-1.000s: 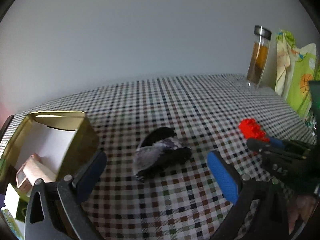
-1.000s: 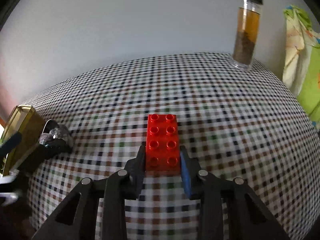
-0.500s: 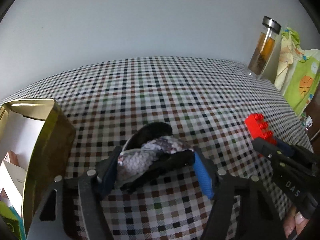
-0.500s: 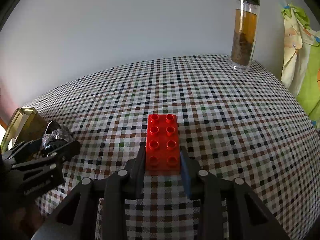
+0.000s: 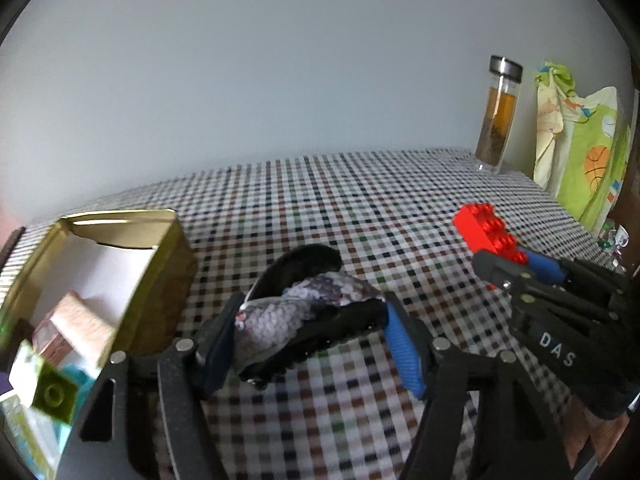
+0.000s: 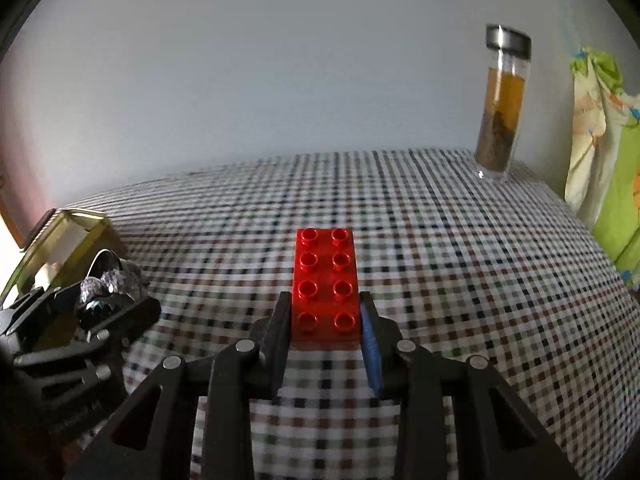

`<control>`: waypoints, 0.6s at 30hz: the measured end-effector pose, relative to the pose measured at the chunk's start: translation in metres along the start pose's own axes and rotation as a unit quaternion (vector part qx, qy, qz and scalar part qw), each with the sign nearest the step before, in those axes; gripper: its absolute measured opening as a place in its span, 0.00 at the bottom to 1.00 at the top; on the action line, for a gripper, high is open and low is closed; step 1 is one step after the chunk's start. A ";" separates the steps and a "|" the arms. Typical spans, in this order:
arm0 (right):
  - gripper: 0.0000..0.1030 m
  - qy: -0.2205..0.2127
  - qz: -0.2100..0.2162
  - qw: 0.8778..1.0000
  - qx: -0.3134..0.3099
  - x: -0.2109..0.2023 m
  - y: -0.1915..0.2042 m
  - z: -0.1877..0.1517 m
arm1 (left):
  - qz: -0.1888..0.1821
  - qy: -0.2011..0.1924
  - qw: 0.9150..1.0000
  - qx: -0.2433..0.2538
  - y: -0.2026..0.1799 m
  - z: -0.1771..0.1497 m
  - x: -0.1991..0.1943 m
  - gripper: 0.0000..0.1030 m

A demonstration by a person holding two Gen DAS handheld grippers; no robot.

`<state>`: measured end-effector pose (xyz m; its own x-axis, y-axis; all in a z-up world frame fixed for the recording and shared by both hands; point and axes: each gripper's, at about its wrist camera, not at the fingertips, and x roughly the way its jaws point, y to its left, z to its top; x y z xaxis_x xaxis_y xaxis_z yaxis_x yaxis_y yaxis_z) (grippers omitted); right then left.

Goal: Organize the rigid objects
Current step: 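Grasp the slipper with the left tool while the right tool grasps the red brick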

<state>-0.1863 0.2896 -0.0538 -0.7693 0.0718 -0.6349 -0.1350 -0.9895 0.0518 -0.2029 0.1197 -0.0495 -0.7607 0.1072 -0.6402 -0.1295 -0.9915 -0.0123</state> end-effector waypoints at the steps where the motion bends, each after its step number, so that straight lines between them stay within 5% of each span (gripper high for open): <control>1: 0.33 -0.009 0.004 1.000 -0.001 -0.004 0.002 -0.001 | 0.002 -0.005 1.000 0.001 0.000 -0.001 -0.004 0.65; 5: 0.33 -0.050 0.017 0.999 0.005 -0.025 0.007 -0.007 | 0.009 -0.025 1.000 -0.002 0.005 -0.008 -0.021 0.65; 18: 0.33 -0.061 0.040 0.997 -0.026 -0.039 0.033 -0.021 | 0.027 -0.096 0.995 -0.016 0.022 -0.032 -0.071 0.65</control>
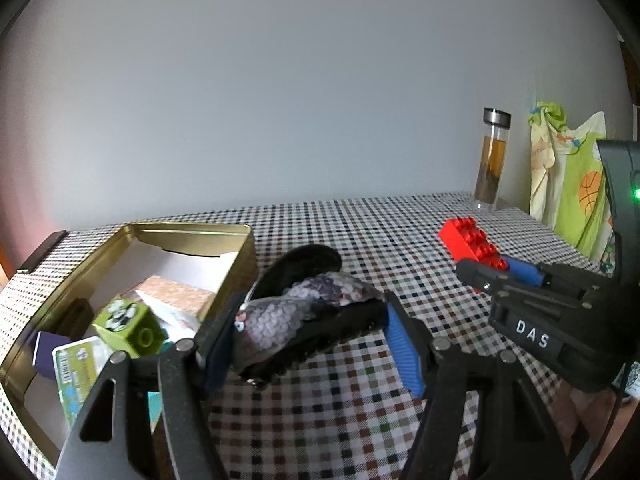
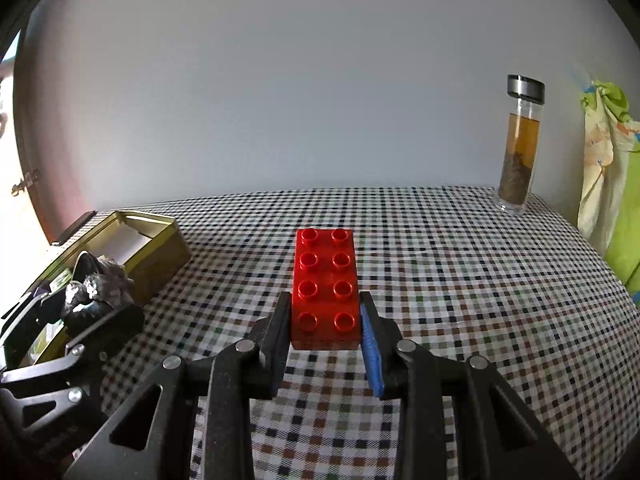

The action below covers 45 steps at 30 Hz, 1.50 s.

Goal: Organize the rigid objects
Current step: 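Carry the slipper and red brick over the gold tin with both tools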

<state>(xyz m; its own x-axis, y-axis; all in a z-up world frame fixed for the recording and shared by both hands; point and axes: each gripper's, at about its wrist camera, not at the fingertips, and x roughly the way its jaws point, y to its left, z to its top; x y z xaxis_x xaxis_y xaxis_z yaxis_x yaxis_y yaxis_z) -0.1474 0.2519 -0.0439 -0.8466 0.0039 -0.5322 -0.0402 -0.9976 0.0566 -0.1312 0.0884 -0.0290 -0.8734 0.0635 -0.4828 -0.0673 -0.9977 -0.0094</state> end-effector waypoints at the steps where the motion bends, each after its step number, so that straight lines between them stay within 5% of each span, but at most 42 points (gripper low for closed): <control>1: 0.33 -0.002 0.001 1.000 -0.001 -0.001 0.001 -0.001 | 0.000 -0.001 1.000 0.000 0.000 0.000 -0.002 0.65; 21: 0.33 -0.030 0.019 0.999 -0.018 -0.022 0.021 -0.010 | 0.014 -0.052 0.999 -0.001 0.010 -0.011 -0.040 0.65; 45: 0.33 -0.075 0.028 0.996 -0.029 -0.047 0.037 -0.019 | 0.021 -0.068 0.997 -0.017 0.026 -0.020 -0.059 0.65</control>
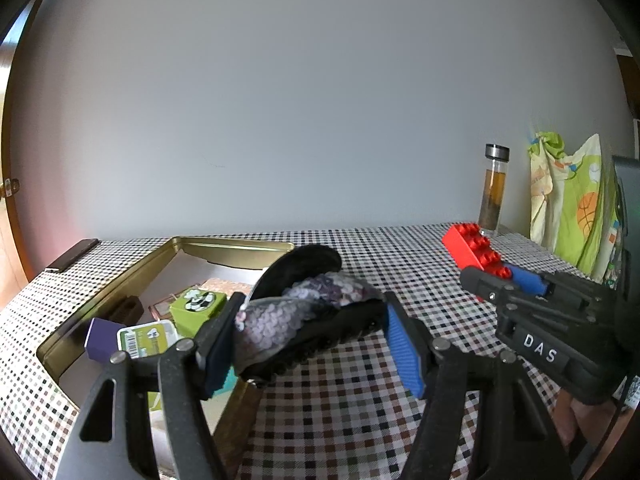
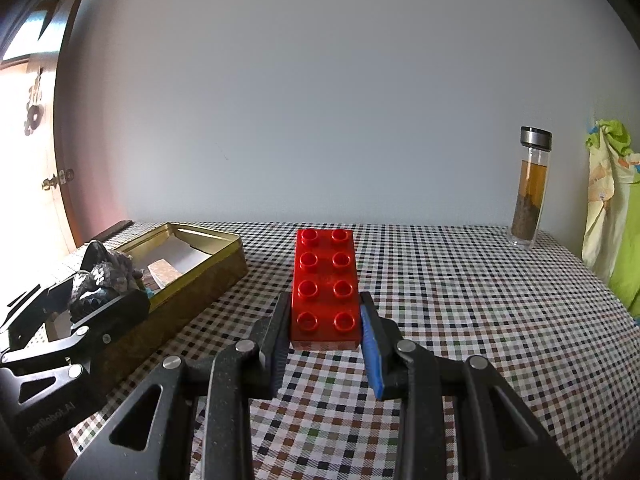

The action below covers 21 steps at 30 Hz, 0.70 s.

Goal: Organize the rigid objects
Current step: 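Carry the slipper and red brick over the gold tin with both tools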

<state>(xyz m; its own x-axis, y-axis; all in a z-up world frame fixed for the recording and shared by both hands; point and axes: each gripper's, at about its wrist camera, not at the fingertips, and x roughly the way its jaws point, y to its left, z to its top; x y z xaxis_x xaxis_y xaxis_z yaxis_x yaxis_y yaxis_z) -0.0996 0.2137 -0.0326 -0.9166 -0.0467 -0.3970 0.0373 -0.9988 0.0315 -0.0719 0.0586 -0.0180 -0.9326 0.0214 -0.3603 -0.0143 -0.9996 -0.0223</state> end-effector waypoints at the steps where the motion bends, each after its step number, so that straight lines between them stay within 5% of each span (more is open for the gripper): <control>1: 0.33 0.000 0.002 1.000 0.000 -0.001 0.001 0.000 | 0.000 0.000 1.000 -0.001 0.001 0.000 -0.001 0.65; 21: 0.33 -0.023 0.029 0.999 -0.016 -0.019 0.033 -0.006 | 0.016 -0.029 0.999 -0.008 0.019 -0.005 -0.023 0.65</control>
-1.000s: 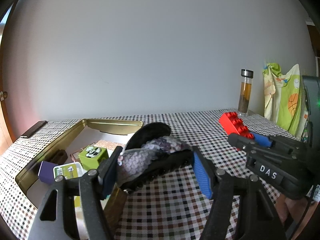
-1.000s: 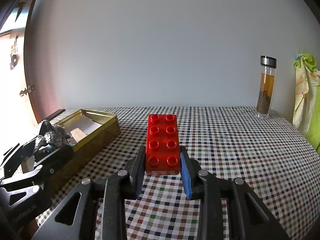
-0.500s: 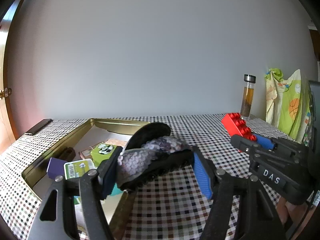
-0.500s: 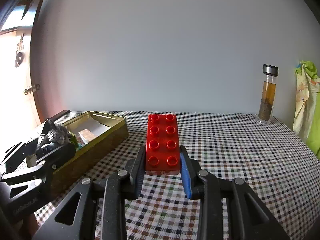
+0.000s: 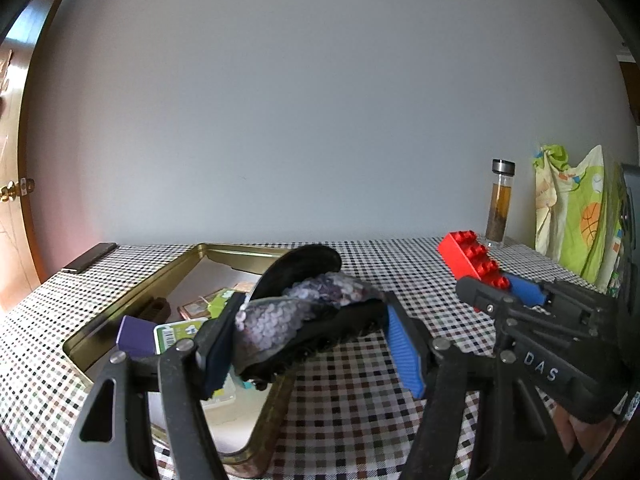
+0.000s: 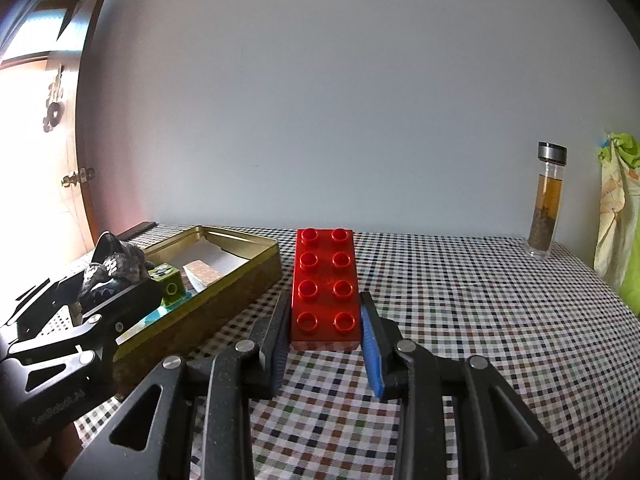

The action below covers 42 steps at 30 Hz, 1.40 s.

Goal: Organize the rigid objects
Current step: 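Carry the slipper and red brick over the gold tin with both tools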

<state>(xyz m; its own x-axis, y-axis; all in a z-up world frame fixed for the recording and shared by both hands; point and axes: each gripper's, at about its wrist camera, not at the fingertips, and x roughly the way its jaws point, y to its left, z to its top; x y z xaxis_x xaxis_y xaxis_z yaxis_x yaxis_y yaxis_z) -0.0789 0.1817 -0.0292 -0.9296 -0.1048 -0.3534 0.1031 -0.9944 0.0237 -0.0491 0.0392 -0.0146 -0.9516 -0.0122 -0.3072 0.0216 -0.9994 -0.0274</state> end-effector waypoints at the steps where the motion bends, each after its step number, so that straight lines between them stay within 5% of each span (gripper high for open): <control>1: 0.33 -0.001 0.001 1.000 -0.002 0.000 0.003 0.000 | 0.001 -0.001 1.000 0.000 0.001 0.000 -0.001 0.65; 42: 0.33 -0.013 0.056 0.998 -0.034 -0.004 0.058 -0.005 | 0.036 -0.028 0.998 -0.044 0.057 -0.008 -0.033 0.65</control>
<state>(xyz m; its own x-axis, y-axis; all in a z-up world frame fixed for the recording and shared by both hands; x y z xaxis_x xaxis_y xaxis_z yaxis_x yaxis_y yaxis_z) -0.0677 0.1248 -0.0306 -0.9200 -0.2165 -0.3268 0.2296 -0.9733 -0.0014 -0.0138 -0.0174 -0.0133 -0.9622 -0.0884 -0.2578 0.1153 -0.9891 -0.0913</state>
